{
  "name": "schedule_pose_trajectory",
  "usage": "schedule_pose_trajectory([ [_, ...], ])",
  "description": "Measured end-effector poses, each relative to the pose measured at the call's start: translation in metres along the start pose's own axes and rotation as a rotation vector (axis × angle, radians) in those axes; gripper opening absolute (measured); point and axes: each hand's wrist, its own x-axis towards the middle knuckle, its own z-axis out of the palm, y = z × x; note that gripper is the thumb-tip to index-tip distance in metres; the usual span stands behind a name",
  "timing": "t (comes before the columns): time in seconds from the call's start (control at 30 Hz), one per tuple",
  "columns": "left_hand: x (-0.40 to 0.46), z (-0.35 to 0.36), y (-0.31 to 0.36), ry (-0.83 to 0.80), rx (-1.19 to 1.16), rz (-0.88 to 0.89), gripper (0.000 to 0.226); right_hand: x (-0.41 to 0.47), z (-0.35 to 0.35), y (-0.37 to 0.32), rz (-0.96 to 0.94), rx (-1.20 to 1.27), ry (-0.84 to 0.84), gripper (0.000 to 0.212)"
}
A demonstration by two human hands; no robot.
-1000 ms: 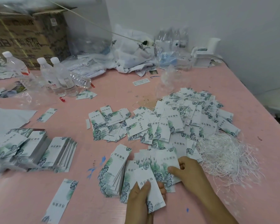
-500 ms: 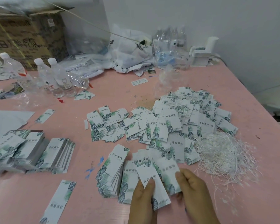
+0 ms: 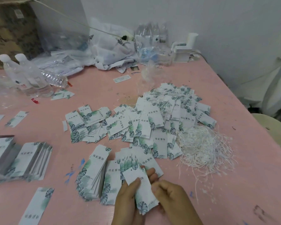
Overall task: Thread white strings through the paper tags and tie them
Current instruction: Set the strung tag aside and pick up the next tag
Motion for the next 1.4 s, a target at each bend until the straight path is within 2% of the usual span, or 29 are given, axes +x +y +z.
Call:
schedule_pose_trajectory([
  [0.1, 0.003, -0.004, -0.001, -0.01, 0.021, -0.024, 0.053, 0.012, -0.033, 0.007, -0.123, -0.292, 0.348, 0.011],
  [0.2, 0.005, -0.01, -0.002, -0.014, 0.041, -0.042, 0.053, 0.029, -0.065, 0.009, -0.199, -0.558, 0.483, 0.019],
  [0.27, 0.005, -0.011, -0.002, -0.018, 0.021, -0.044, 0.058, 0.041, -0.08, 0.009, -0.245, -0.705, 0.443, 0.023],
  [0.4, 0.005, -0.008, 0.001, -0.046, 0.008, -0.038, 0.051, 0.06, -0.093, 0.011, -0.26, -0.948, 0.263, 0.022],
  [0.53, 0.004, -0.009, 0.003, -0.092, 0.004, -0.027, 0.052, 0.067, -0.096, 0.012, -0.277, -0.977, 0.231, 0.011],
  [0.67, 0.005, -0.007, 0.003, -0.159, -0.036, -0.011, 0.05, 0.064, -0.094, 0.013, -0.283, -0.966, 0.232, 0.012],
  [0.77, 0.008, -0.006, 0.001, -0.171, -0.082, -0.005, 0.05, 0.057, -0.088, 0.007, -0.355, -0.868, 0.287, 0.013],
  [0.9, 0.01, -0.008, -0.001, -0.155, -0.058, 0.003, 0.046, 0.042, -0.055, -0.016, -0.632, -0.77, 0.355, 0.006],
  [0.97, 0.009, -0.009, 0.0, -0.15, -0.029, -0.013, 0.046, 0.032, -0.033, -0.028, -0.68, -0.664, 0.343, 0.014],
  [1.1, 0.005, -0.011, 0.003, -0.143, 0.079, -0.007, 0.041, 0.011, -0.003, -0.055, -0.621, -0.173, 0.262, 0.006],
  [1.23, 0.003, -0.006, 0.004, -0.174, 0.043, 0.01, 0.045, -0.004, 0.002, -0.083, -0.509, 0.379, 0.209, 0.008],
  [1.4, 0.004, -0.003, 0.002, -0.163, -0.032, -0.023, 0.043, -0.013, -0.015, -0.118, -0.566, 0.548, 0.265, 0.005],
])
